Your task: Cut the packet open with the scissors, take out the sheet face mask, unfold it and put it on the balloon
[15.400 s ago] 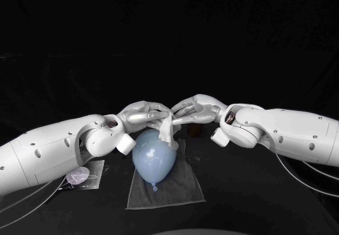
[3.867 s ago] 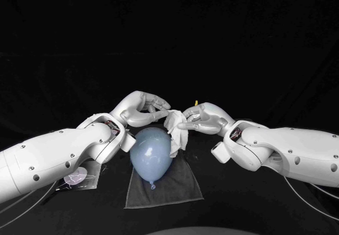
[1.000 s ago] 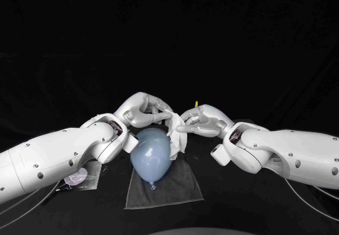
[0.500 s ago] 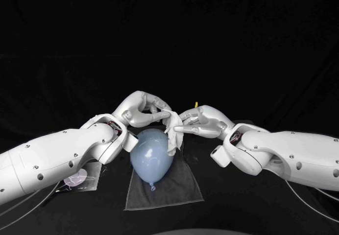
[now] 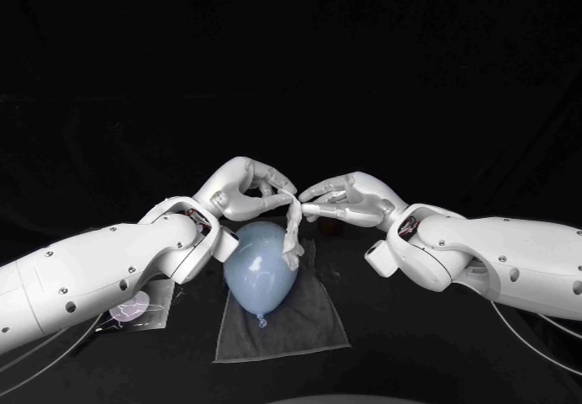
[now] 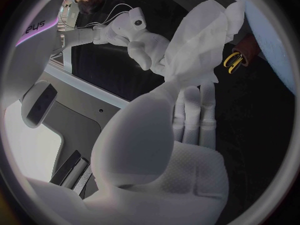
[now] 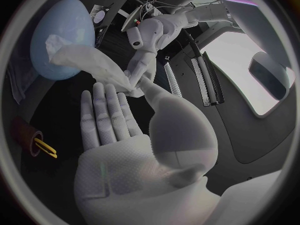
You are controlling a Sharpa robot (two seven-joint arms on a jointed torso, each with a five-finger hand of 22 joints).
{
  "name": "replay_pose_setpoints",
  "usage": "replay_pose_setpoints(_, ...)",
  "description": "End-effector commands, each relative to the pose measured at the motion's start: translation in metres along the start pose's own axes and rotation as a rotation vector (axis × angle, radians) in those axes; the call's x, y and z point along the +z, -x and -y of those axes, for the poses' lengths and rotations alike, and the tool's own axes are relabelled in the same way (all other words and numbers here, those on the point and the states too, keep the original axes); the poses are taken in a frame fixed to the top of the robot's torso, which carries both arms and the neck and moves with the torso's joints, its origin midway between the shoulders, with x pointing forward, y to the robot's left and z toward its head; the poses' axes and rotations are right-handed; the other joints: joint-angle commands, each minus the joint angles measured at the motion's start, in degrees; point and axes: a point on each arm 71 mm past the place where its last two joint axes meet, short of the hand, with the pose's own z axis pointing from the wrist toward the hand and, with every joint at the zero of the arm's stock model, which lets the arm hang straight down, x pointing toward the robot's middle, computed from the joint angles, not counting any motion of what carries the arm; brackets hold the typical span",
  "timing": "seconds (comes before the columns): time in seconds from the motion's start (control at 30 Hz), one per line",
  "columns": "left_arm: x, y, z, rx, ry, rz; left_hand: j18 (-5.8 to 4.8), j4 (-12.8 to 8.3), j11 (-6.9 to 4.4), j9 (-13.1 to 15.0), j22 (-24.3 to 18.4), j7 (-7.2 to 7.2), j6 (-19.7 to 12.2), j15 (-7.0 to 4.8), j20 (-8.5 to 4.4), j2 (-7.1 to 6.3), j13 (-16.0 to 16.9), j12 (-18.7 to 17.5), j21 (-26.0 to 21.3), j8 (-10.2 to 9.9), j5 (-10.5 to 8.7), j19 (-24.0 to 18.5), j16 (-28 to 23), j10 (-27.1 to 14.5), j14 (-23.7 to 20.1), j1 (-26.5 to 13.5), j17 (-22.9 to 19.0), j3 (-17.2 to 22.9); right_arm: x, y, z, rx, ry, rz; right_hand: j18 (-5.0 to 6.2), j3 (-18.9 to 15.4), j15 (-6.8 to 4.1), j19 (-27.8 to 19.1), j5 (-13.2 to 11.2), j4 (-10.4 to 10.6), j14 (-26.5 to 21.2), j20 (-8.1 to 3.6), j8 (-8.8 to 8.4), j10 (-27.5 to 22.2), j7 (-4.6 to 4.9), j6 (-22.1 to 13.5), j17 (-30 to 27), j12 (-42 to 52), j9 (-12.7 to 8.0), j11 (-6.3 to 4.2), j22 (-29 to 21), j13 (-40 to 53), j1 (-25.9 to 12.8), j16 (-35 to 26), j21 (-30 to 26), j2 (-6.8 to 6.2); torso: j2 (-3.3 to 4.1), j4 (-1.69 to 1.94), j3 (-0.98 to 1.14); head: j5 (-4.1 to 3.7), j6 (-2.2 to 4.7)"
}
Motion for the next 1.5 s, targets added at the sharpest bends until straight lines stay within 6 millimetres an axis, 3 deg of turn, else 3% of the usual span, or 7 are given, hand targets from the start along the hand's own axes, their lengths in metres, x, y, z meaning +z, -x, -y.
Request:
replay_pose_setpoints(0.03,0.001,-0.001,0.004,0.012,-0.039,-0.001,0.74,0.08,-0.04,-0.05,0.07,-0.09,0.30,-0.15,0.07,-0.08,0.07,-0.26,0.33,-0.18,0.36,-0.49,-0.21,0.31,0.23,-0.59,0.08,0.33,0.003,0.007,-0.001,0.006,-0.004,0.034,0.83,-0.38,-0.06,-0.21,0.03,0.30,-0.46,0.06,-0.34,-0.33,2.81,0.19,0.14,0.36,0.06,-0.12,0.03,0.08,-0.04,0.43,-0.05,0.98,-0.02,0.01,-0.04,-0.18,0.03)
replay_pose_setpoints(0.4,0.001,-0.002,0.006,0.010,-0.046,-0.005,0.74,-0.20,-0.02,-0.19,0.20,-0.09,0.36,-0.13,0.08,-0.18,0.11,-0.32,0.50,-0.30,0.36,-0.61,-0.21,0.29,0.25,-1.01,0.12,0.95,0.009,0.012,-0.002,-0.010,-0.025,0.041,0.98,-1.78,-0.67,0.73,-0.10,1.63,0.33,-0.19,0.07,0.90,1.71,2.81,0.73,2.10,0.36,-1.08,0.15,0.10,2.08,1.49,0.27,2.73,0.02,0.00,-0.04,-0.20,-0.08)
replay_pose_setpoints(0.53,0.001,-0.002,0.005,0.010,-0.044,-0.005,0.75,-0.51,-0.02,-0.33,0.32,-0.07,0.42,-0.13,0.10,-0.28,0.17,-0.35,0.67,-0.40,0.36,-0.69,-0.18,0.27,0.31,-1.48,0.17,1.58,0.009,0.007,-0.004,-0.032,-0.021,0.010,1.07,-1.90,-1.47,2.07,-0.20,2.17,1.82,-0.68,0.66,2.89,0.45,5.57,1.15,3.13,0.53,-2.18,0.33,0.22,3.16,2.44,0.78,3.25,0.01,0.04,-0.04,-0.13,-0.13)
replay_pose_setpoints(0.73,0.001,-0.001,0.004,0.013,-0.034,-0.002,0.78,-0.91,-0.02,-0.44,0.43,-0.08,0.49,-0.14,0.09,-0.37,0.23,-0.35,0.84,-0.47,0.37,-0.70,-0.18,0.28,0.35,-1.71,0.20,2.19,0.008,0.001,-0.007,-0.053,0.000,-0.033,1.07,-2.75,-2.49,3.94,-0.08,3.95,3.71,-1.51,0.99,6.17,-0.99,9.03,1.68,3.93,0.48,-3.50,0.41,0.47,3.06,3.40,1.36,2.59,-0.01,0.00,-0.05,-0.09,-0.17)
replay_pose_setpoints(1.07,0.000,0.000,0.002,0.012,-0.019,-0.013,0.77,-1.45,0.04,-0.63,0.60,-0.04,0.50,-0.10,0.09,-0.48,0.32,-0.37,1.09,-0.63,0.37,-0.79,-0.25,0.18,0.34,-2.25,0.22,3.18,0.003,-0.002,-0.012,-0.046,0.045,-0.035,1.02,-6.26,-2.69,4.59,-0.42,7.63,4.09,-1.74,0.56,7.32,-1.17,10.41,2.05,3.59,0.30,-3.65,0.22,0.66,0.93,3.53,1.20,1.42,0.01,-0.01,0.02,-0.03,-0.23)
replay_pose_setpoints(1.37,0.000,-0.002,0.003,0.008,-0.021,-0.022,0.77,-1.73,0.06,-0.71,0.67,-0.05,0.55,-0.08,0.10,-0.57,0.38,-0.36,1.20,-0.67,0.37,-0.85,-0.28,0.16,0.33,-2.52,0.24,3.62,0.005,-0.003,-0.011,-0.055,0.039,-0.030,1.04,-4.94,-2.82,4.69,-0.43,6.14,3.91,-1.79,0.03,7.39,-1.56,10.51,2.32,2.86,0.18,-3.98,0.13,0.60,6.32,3.46,0.85,2.71,-0.01,-0.02,-0.04,-0.07,-0.30)
replay_pose_setpoints(1.5,0.000,-0.002,0.003,0.007,-0.022,-0.025,0.77,-1.73,0.06,-0.71,0.67,-0.05,0.55,-0.08,0.10,-0.57,0.38,-0.36,1.20,-0.67,0.37,-0.85,-0.28,0.16,0.33,-2.52,0.24,3.62,0.007,-0.003,-0.010,-0.067,0.032,-0.029,1.02,-4.64,-2.76,4.65,-0.44,5.76,3.76,-1.78,-0.23,7.23,-1.41,10.34,2.36,2.53,0.09,-3.87,0.10,0.50,7.17,3.37,0.72,2.35,0.01,0.04,-0.03,-0.07,-0.32)
